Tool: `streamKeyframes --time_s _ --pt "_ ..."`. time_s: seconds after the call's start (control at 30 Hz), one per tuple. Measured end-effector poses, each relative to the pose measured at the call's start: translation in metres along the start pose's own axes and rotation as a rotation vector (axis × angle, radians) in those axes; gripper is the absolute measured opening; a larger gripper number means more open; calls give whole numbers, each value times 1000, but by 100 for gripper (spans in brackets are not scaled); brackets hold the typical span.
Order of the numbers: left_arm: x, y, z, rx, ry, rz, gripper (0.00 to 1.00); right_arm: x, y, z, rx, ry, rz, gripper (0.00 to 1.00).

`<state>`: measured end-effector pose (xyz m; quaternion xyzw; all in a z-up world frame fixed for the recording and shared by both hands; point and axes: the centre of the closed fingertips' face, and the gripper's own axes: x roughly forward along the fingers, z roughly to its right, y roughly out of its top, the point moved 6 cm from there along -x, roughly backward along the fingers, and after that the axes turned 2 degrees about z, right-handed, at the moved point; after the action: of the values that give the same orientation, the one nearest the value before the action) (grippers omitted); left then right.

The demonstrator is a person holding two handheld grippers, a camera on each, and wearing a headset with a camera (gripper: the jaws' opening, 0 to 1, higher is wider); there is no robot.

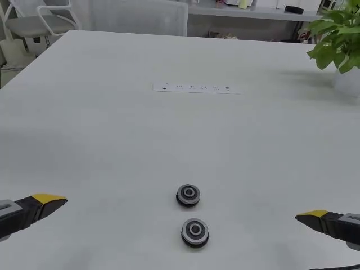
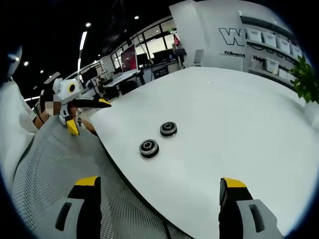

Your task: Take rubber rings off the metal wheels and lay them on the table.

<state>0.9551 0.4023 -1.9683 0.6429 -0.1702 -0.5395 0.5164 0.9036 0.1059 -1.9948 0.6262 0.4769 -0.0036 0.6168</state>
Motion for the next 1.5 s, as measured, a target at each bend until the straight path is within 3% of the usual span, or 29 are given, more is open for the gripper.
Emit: streamKeyframes --time_s 0.4,1.5 --pt "0 1 0 2 2 7 99 -1 3 0 17 -1 31 99" --pt "0 -1 -4 2 34 -11 99 1 -3 -3 15 24 -6 99"
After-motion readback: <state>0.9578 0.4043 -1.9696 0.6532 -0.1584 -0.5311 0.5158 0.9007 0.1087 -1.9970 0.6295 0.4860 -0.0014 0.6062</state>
